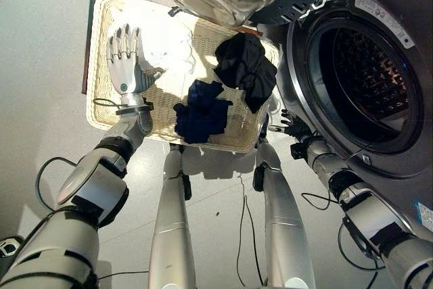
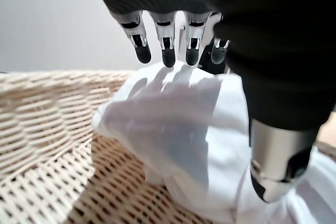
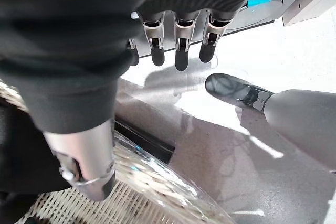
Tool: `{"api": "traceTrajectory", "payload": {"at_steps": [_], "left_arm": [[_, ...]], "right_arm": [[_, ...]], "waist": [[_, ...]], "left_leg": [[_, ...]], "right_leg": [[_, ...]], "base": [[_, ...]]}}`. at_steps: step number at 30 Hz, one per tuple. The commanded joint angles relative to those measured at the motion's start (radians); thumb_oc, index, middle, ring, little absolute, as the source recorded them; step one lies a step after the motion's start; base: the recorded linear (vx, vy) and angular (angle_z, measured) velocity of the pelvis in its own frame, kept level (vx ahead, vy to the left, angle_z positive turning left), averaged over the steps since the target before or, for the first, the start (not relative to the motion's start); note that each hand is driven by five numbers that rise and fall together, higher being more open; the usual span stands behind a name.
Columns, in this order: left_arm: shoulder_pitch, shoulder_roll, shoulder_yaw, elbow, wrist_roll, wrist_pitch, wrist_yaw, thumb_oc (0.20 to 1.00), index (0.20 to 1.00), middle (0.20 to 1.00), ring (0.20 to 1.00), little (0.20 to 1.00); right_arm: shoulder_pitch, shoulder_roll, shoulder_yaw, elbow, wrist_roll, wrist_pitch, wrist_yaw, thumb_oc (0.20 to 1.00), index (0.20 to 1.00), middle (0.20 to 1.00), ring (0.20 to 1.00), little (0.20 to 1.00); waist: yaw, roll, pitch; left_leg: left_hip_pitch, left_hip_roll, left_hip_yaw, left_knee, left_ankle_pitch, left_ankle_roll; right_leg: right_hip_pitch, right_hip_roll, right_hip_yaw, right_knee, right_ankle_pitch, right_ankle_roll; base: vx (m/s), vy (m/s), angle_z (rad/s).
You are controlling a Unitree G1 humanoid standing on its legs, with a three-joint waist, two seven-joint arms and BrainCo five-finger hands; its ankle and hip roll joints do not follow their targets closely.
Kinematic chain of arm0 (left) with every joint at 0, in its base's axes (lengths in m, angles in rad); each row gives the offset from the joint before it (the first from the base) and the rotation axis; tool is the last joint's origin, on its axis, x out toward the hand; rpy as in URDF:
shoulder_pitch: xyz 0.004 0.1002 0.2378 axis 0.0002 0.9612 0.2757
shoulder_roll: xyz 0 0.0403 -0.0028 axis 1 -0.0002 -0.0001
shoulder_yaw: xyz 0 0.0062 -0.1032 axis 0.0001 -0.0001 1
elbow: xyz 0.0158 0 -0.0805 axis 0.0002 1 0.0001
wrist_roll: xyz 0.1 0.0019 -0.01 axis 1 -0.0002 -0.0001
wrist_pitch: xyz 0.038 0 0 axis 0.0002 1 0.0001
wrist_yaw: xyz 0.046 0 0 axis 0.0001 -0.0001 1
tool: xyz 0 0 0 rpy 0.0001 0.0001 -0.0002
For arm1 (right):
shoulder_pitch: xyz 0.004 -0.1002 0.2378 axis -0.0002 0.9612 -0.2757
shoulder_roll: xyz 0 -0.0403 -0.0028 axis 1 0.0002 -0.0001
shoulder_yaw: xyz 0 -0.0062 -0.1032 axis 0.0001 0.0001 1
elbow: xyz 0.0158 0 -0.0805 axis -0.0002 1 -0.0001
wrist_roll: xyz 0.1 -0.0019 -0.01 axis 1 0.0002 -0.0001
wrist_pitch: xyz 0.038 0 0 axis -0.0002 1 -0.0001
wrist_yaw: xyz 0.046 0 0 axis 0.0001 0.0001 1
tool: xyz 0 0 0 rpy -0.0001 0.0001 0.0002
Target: Put the clothes into the washing machine.
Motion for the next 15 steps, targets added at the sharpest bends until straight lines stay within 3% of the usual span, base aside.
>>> {"api": "traceTrajectory", "payload": {"at_steps": [1,15], "left_arm": [[-0.052,0.029,0.008,0.031,0.039,-0.037,-0.021,1.0,1.0,1.0,1.0,1.0],[-0.116,0.048,-0.079,0.053,0.014,0.0,-0.18,1.0,1.0,1.0,1.0,1.0]], "right_arm": [[0.032,-0.054,0.036,-0.052,0.028,-0.028,-0.004,1.0,1.0,1.0,1.0,1.0],[-0.002,-0.084,0.055,-0.058,0.042,-0.035,0.011,1.0,1.0,1.0,1.0,1.0]], "waist": [[-0.001,-0.015,-0.011],[-0.017,-0.011,-0.011]], "left_leg": [[-0.08,-0.071,-0.055,0.072,0.047,0.094],[-0.121,-0.074,-0.051,0.092,0.042,0.095]], "right_leg": [[-0.012,0.046,-0.003,0.019,0.046,-0.009],[-0.055,0.048,0.01,0.024,0.051,-0.008]], "base": [[0.02,0.051,-0.02],[0.0,0.003,0.0]]}}
